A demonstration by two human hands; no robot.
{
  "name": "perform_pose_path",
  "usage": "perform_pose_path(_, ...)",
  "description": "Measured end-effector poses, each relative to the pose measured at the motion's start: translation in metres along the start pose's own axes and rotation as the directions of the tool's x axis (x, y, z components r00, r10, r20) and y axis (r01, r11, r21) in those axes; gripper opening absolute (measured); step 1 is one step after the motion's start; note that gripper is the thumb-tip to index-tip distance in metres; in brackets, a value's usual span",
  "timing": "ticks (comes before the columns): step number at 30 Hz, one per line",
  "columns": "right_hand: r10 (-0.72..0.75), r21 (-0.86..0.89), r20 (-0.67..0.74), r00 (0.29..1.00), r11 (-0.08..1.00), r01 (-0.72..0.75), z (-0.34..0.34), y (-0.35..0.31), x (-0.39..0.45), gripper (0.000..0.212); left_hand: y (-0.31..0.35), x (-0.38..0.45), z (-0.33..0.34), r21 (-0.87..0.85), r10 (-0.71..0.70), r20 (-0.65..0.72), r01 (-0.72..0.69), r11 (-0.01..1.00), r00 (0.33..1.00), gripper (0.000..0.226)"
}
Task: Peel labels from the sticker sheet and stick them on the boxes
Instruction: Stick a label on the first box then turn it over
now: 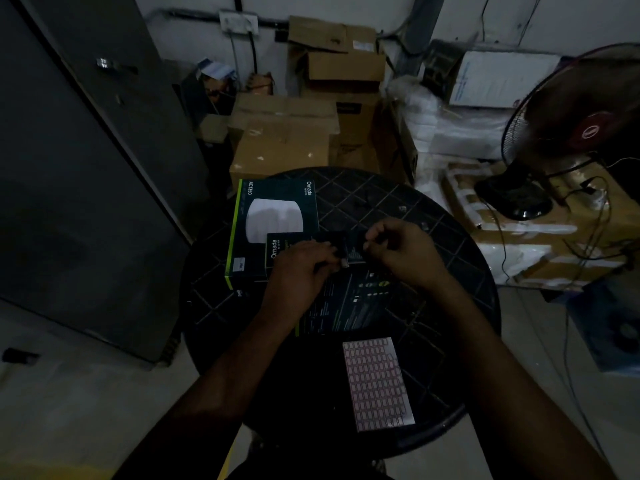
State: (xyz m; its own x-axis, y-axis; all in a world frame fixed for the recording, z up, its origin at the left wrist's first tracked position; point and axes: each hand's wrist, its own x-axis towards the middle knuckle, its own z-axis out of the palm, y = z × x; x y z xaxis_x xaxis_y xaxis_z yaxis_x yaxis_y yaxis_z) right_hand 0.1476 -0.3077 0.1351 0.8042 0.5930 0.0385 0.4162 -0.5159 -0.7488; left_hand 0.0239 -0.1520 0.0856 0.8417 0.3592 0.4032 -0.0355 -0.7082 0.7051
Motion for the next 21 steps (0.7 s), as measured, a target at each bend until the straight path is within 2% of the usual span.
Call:
perform_pose_path(3, -0.336, -0.072, 0.005, 0.942, 0.939, 0.336, 0.007, 0.006, -0.003, 0.009, -0.001, 0.001, -0.001, 0.025, 0.028, 0.005, -0.028, 0.999, 1.000, 0.018)
perform_pose_path(5, -0.445, -0.092, 0.049, 0.894, 0.889, 0.448, 0.016, 0.011, -0.002, 0.013, -0.002, 0.001, -0.001, 0.025, 0.029, 0.007, -0.029, 0.999, 1.000, 0.018)
perform_pose_path(9, -0.446, -0.094, -0.005, 0.895, 0.891, 0.444, 0.021, 0.024, 0.000, 0.015, -0.003, 0.001, -0.001, 0.006, 0.003, 0.004, -0.003, 1.000, 1.000, 0.017)
perform_pose_path(12, -0.467, -0.101, -0.019, 0.884, 0.881, 0.463, 0.017, 0.027, -0.001, 0.012, -0.006, 0.000, -0.003, 0.004, 0.048, 0.017, -0.048, 0.999, 0.999, 0.017)
perform_pose_path(17, -0.463, -0.133, 0.016, 0.886, 0.877, 0.461, 0.017, 0.035, -0.003, 0.037, -0.017, 0.004, -0.012, 0.037, 0.126, 0.083, -0.130, 0.991, 0.989, 0.016)
perform_pose_path(21, -0.475, -0.129, -0.019, 0.880, 0.874, 0.469, 0.023, 0.044, -0.003, 0.030, -0.019, 0.003, -0.016, 0.054, 0.175, 0.100, -0.181, 0.982, 0.980, 0.015)
